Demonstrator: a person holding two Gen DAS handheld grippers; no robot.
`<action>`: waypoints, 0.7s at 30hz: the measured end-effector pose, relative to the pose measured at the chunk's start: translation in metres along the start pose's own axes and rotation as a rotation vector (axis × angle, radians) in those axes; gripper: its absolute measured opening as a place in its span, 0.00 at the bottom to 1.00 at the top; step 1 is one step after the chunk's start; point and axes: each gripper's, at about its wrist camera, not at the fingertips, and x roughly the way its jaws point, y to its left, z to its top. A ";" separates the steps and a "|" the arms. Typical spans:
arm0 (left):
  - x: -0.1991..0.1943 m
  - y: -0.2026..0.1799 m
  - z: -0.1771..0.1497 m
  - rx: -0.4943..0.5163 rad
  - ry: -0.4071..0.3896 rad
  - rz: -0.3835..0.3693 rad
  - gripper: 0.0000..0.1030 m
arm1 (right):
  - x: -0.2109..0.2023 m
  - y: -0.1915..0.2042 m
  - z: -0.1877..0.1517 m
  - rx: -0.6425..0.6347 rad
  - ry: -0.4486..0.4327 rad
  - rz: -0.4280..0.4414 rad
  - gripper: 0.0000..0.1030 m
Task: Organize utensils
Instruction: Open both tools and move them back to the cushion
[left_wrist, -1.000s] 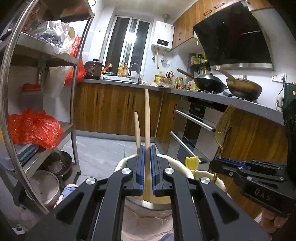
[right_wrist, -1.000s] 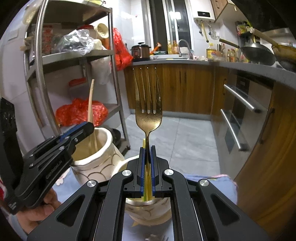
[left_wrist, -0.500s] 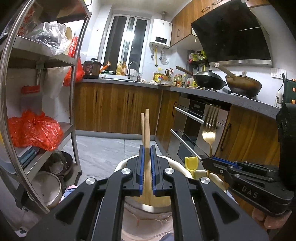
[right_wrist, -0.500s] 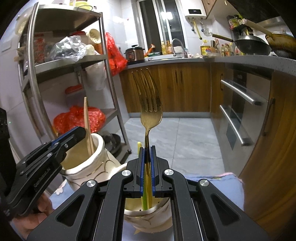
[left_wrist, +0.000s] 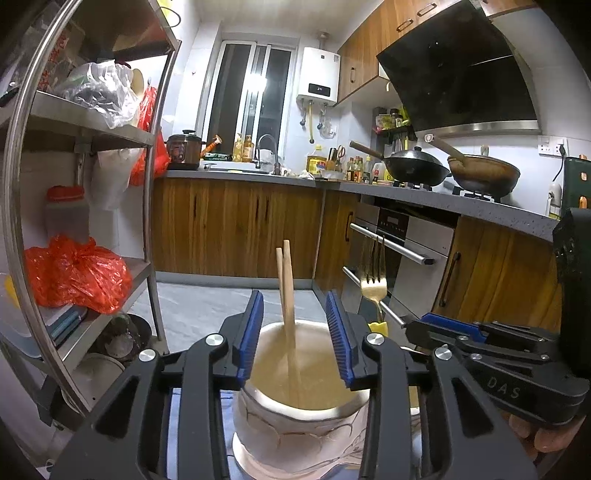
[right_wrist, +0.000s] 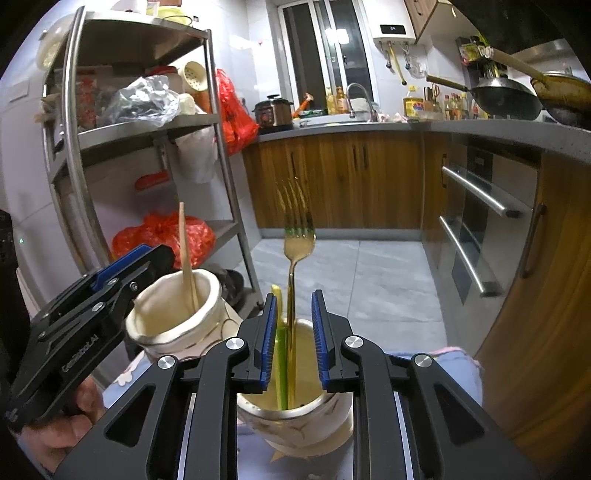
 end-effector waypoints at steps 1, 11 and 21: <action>-0.002 0.001 0.000 0.001 -0.003 0.001 0.38 | -0.002 0.000 0.000 -0.003 -0.002 -0.001 0.20; -0.020 0.007 0.004 0.023 -0.026 0.019 0.60 | -0.025 0.006 -0.005 -0.043 -0.014 -0.010 0.29; -0.058 0.017 0.006 0.044 -0.042 0.029 0.70 | -0.056 0.005 -0.028 -0.066 -0.001 -0.026 0.34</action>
